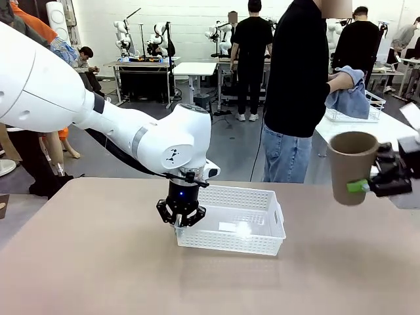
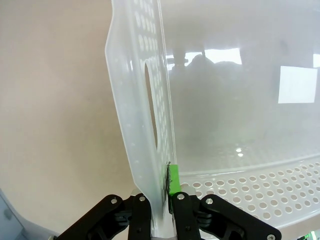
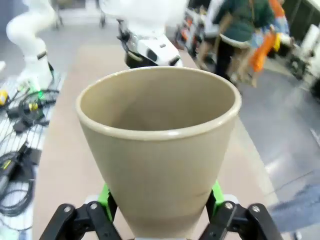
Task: Clean and organize the cups into the basket.
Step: Pick up the Organizing basket and move it to the center of the table, then pick up the Reusable plastic cup from the right side of the table and place it inside the Organizing basket.
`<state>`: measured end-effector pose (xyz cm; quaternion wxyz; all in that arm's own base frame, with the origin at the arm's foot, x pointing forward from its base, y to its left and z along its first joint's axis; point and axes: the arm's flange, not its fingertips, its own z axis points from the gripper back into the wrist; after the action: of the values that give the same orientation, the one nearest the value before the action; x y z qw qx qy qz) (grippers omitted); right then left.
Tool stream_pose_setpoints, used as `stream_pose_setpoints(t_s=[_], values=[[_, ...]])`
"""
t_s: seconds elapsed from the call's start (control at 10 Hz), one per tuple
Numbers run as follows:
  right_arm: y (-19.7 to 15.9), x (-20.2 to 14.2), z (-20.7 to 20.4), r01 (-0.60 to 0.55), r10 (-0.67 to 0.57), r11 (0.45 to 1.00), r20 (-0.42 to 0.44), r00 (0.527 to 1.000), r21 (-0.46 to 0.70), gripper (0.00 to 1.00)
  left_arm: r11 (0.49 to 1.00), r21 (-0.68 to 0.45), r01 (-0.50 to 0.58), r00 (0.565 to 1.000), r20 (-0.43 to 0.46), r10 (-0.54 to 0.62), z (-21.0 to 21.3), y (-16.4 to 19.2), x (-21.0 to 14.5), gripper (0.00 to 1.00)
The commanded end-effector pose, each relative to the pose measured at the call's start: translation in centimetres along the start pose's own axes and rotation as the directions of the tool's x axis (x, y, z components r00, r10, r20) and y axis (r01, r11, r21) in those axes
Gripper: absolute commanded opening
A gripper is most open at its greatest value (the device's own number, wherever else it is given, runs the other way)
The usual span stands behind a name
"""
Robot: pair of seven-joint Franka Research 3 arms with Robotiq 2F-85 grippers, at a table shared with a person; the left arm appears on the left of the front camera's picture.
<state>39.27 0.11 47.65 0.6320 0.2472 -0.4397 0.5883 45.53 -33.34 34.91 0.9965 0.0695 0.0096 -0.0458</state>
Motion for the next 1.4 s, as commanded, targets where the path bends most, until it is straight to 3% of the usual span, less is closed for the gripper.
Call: stream_pose_setpoints(t_s=[0.0,0.2,0.4,0.6,0.7,1.0,1.3], values=[[-0.7,6.2,-2.2,0.082,-0.106,0.993,-0.347,0.932,-0.085,0.83,1.000,0.010,0.010,1.000,-0.009,-0.009,-0.6,-0.2,-0.3,0.00],[-1.2,9.4,-7.3,0.076,-0.151,0.987,-0.653,0.742,-0.143,0.83,1.000,0.010,0.010,1.000,-0.009,-0.009,-0.6,-0.2,-0.3,0.00],[-0.2,10.5,-13.4,0.061,-0.136,0.990,-0.800,0.584,-0.124,0.83,1.000,0.010,0.010,1.000,-0.009,-0.009,-0.6,-0.2,-0.3,0.00],[1.4,10.1,-17.6,0.040,0.011,0.999,-0.913,0.409,0.030,0.83,1.000,0.010,0.010,1.000,-0.009,-0.009,-0.6,-0.2,-0.3,0.00],[1.6,9.9,-18.4,0.040,0.072,0.995,-0.911,0.407,0.097,0.83,1.000,0.010,0.010,1.000,-0.009,-0.009,-0.6,-0.2,-0.3,0.00],[1.8,9.3,-21.0,0.055,0.206,0.963,-0.854,0.477,0.263,0.83,1.000,0.010,0.010,1.000,-0.009,-0.009,-0.6,-0.2,-0.3,0.00],[0.9,8.9,-24.4,0.024,0.283,0.937,-0.799,0.531,0.347,0.83,1.000,0.010,0.010,1.000,-0.009,-0.009,-0.6,-0.2,-0.3,0.00]])
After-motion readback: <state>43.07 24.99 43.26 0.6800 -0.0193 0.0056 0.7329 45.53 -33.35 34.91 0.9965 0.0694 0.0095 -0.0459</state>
